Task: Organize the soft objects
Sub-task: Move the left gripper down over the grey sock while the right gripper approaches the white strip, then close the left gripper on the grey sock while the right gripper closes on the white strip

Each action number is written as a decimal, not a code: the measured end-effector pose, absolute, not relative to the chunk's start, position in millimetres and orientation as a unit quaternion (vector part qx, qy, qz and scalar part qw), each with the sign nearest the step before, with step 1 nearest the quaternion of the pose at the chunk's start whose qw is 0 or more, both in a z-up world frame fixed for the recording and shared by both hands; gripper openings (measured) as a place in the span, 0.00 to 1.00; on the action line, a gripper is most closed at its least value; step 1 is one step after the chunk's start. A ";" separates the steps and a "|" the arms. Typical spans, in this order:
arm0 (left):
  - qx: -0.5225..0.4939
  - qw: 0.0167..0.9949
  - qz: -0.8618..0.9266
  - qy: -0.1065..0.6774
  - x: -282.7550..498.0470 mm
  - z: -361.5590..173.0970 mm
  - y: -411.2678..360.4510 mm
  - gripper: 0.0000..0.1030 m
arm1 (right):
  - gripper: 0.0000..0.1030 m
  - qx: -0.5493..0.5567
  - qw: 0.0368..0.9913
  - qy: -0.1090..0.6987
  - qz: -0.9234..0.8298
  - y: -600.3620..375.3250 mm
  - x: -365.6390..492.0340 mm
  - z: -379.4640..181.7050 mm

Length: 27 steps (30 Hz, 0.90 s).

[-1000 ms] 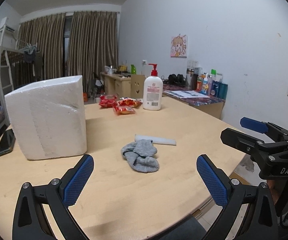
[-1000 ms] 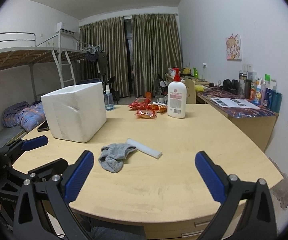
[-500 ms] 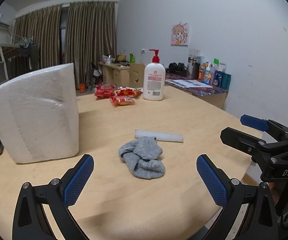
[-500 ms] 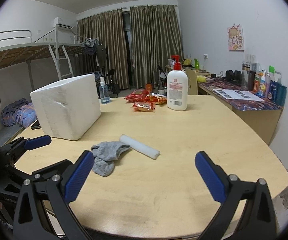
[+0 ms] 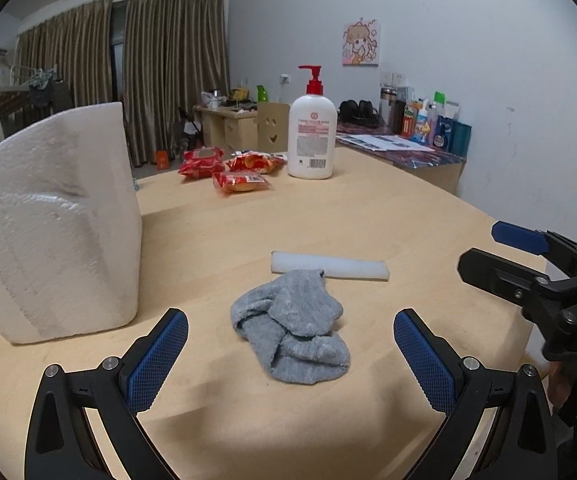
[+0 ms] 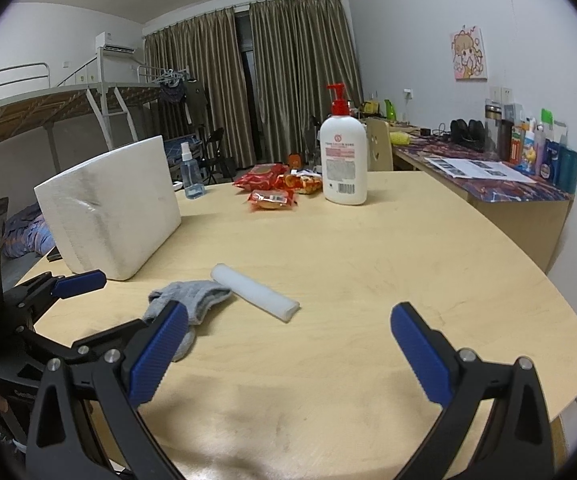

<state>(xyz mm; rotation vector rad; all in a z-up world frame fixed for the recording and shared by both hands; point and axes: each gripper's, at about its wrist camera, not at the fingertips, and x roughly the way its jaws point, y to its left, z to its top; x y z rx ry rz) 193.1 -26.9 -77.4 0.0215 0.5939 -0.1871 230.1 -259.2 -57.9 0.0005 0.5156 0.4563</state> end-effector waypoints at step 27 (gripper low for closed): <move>-0.015 0.916 -0.092 0.390 234.4 -103.5 -31.6 0.28 | 1.00 -0.017 0.927 0.279 0.251 -247.9 254.4 -69.6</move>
